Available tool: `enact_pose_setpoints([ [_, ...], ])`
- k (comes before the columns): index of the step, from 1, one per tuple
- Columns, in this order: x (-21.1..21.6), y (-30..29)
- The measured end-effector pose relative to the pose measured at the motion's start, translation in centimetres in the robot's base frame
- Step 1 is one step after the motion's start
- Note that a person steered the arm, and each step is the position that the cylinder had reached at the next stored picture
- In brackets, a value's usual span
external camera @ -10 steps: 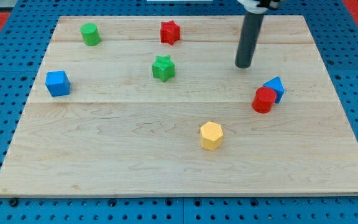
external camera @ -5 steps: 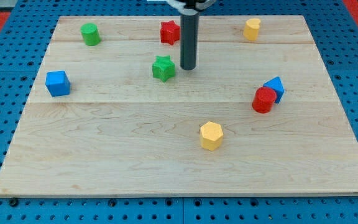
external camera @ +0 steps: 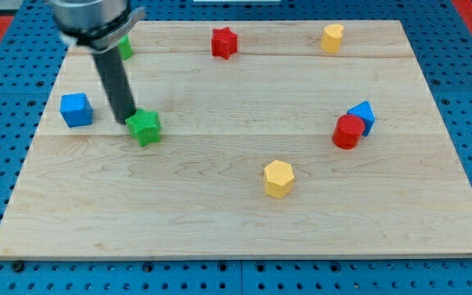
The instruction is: Slide the green star to the bottom left
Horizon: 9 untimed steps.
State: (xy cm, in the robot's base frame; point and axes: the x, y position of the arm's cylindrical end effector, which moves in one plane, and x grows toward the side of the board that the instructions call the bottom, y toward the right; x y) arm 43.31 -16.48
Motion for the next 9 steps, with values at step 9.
enact_pose_setpoints([
  [9, 5.2, -1.2],
])
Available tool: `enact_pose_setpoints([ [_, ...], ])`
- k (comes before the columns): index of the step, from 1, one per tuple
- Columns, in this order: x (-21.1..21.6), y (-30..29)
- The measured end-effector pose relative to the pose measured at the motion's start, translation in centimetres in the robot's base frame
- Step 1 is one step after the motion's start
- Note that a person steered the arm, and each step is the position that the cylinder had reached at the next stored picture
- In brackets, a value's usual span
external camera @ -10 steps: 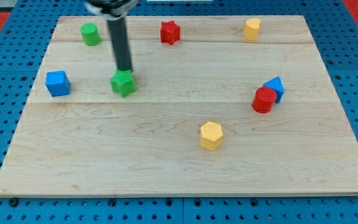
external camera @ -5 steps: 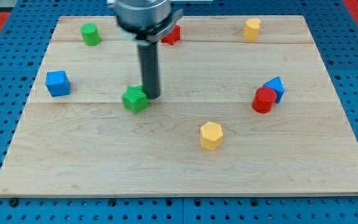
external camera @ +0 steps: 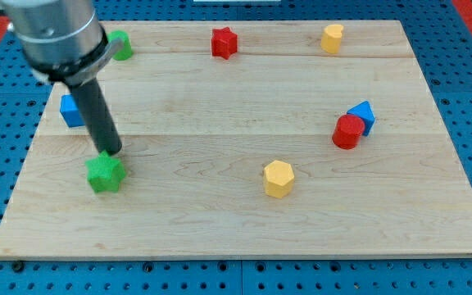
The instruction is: Slide the green star to the bottom left
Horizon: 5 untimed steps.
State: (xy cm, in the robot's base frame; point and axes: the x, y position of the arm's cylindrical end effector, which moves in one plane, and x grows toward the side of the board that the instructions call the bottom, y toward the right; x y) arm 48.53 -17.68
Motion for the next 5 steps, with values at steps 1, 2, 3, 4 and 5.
enact_pose_setpoints([
  [1, 1.3, 1.4],
  [2, 3.4, 2.9],
  [3, 4.5, 2.9],
  [4, 5.2, 0.9],
  [5, 5.2, -0.4],
])
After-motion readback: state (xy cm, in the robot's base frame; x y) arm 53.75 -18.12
